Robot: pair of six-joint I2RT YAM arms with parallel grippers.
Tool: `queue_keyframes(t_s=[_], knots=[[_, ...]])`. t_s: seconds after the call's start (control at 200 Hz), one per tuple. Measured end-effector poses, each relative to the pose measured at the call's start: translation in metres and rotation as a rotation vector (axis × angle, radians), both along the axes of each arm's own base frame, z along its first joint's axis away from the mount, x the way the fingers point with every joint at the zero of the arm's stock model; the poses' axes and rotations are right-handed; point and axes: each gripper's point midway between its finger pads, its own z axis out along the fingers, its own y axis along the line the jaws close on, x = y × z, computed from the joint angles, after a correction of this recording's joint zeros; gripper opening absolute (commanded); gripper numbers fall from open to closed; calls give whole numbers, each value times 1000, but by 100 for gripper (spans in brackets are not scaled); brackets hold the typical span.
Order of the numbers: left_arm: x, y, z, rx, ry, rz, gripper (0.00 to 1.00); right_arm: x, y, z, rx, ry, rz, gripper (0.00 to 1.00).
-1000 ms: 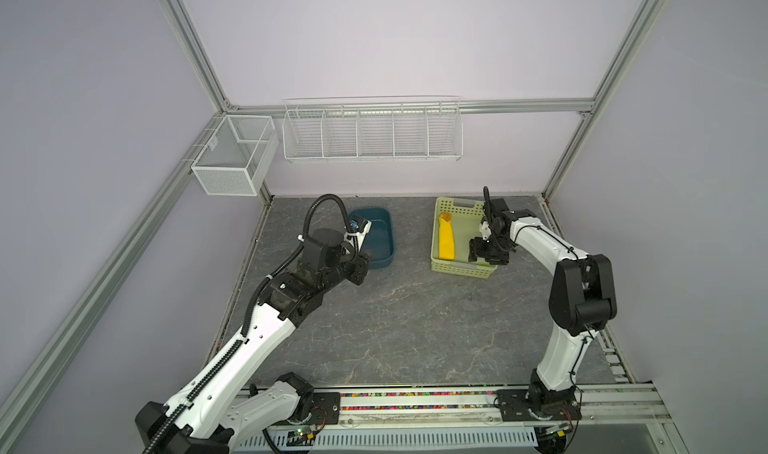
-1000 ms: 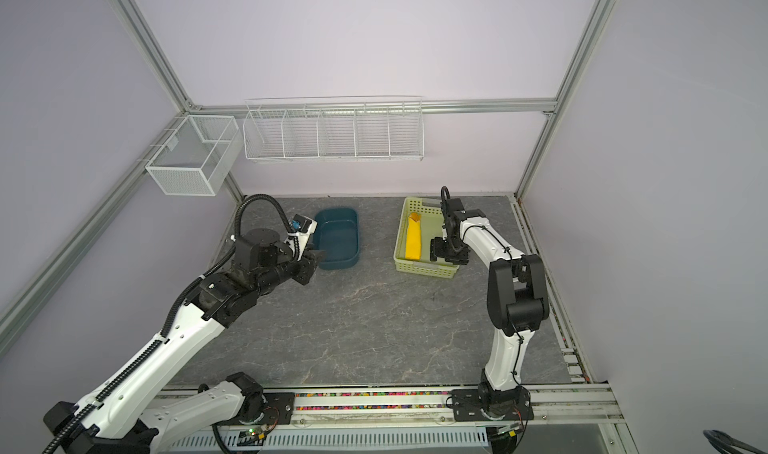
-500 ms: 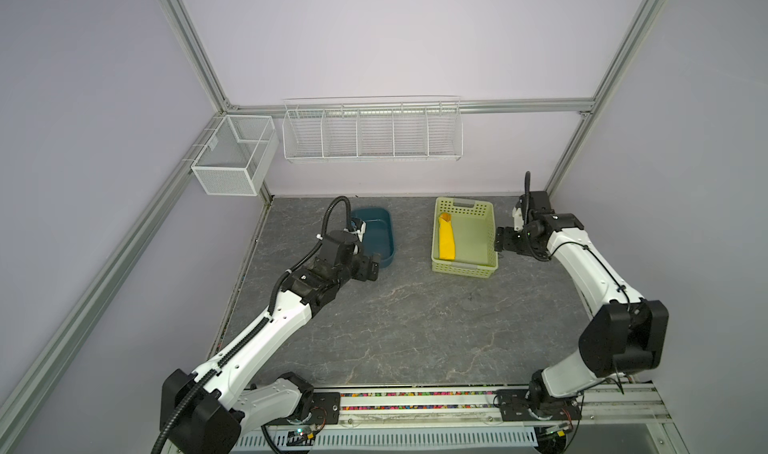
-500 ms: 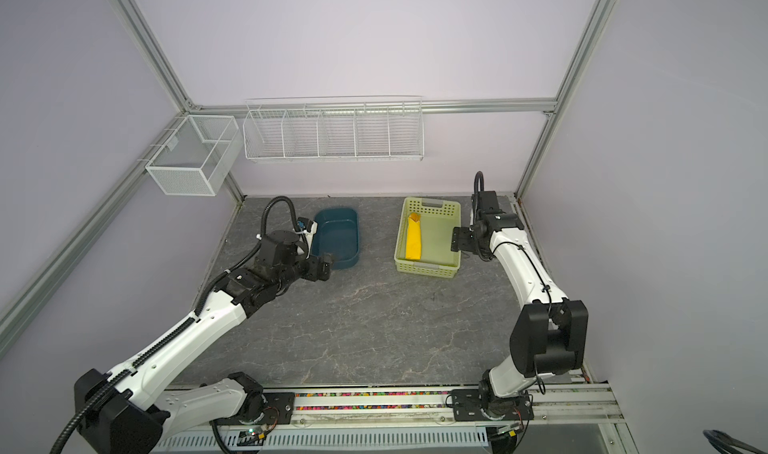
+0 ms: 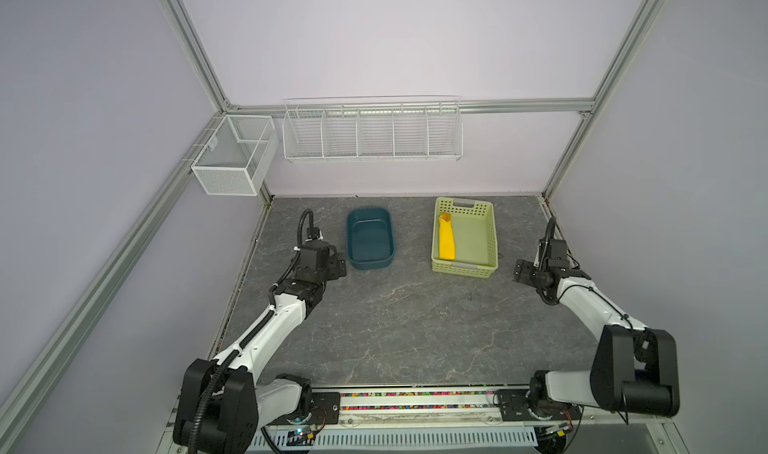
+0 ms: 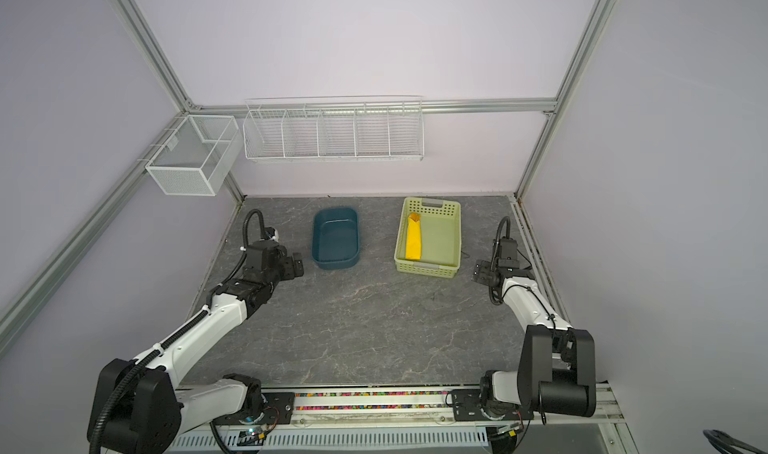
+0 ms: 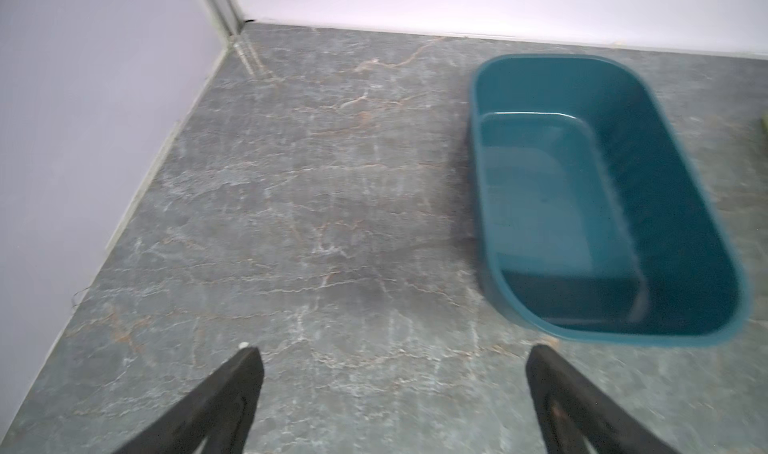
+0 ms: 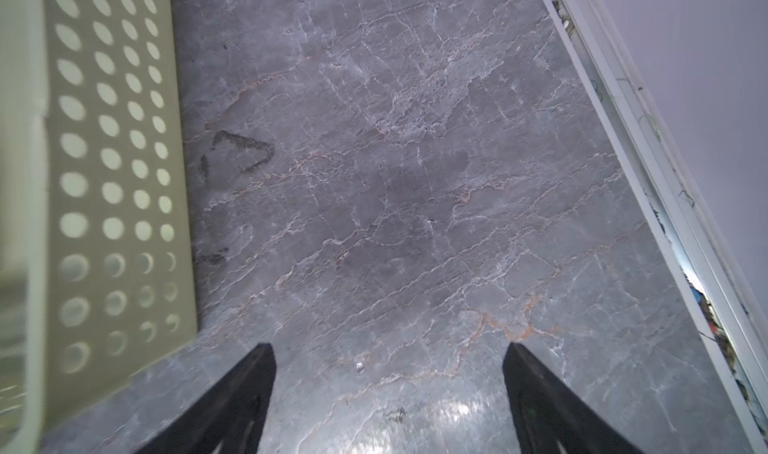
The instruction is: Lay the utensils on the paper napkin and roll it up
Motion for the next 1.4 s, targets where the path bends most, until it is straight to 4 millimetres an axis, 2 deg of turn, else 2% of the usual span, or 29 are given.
queue_keyframes(t_s=[0.09, 0.23, 0.365, 0.46, 0.54, 0.67, 0.76, 0.87, 0.935, 1.135, 1.4], knots=[[0, 23, -9, 14, -19, 70, 99, 2, -3, -12, -21, -53, -3, 89], [0, 48, -22, 37, -50, 133, 99, 14, -4, -21, -34, -138, 0, 89], [2, 71, -39, 31, -89, 180, 99, 32, -4, -7, -53, -264, 18, 89], [4, 80, -54, 16, -92, 186, 99, 43, -3, 7, -75, -350, 38, 89], [13, 78, -54, 3, -118, 161, 99, 46, 2, 13, -90, -416, 69, 88], [30, 67, -41, -18, -207, 88, 99, 44, 14, 10, -95, -459, 139, 88], [37, 71, -34, -45, -266, 67, 99, 43, 21, 11, -98, -497, 175, 88], [38, 81, -38, -72, -293, 62, 99, 42, 25, 0, -103, -529, 202, 88], [38, 79, -41, -85, -293, 42, 99, 39, 27, -10, -100, -498, 213, 88], [42, 65, -34, -112, -326, -41, 99, 49, 37, 5, -128, -537, 244, 88], [44, 57, -36, -117, -318, -88, 99, 50, 36, 5, -143, -537, 243, 88]])
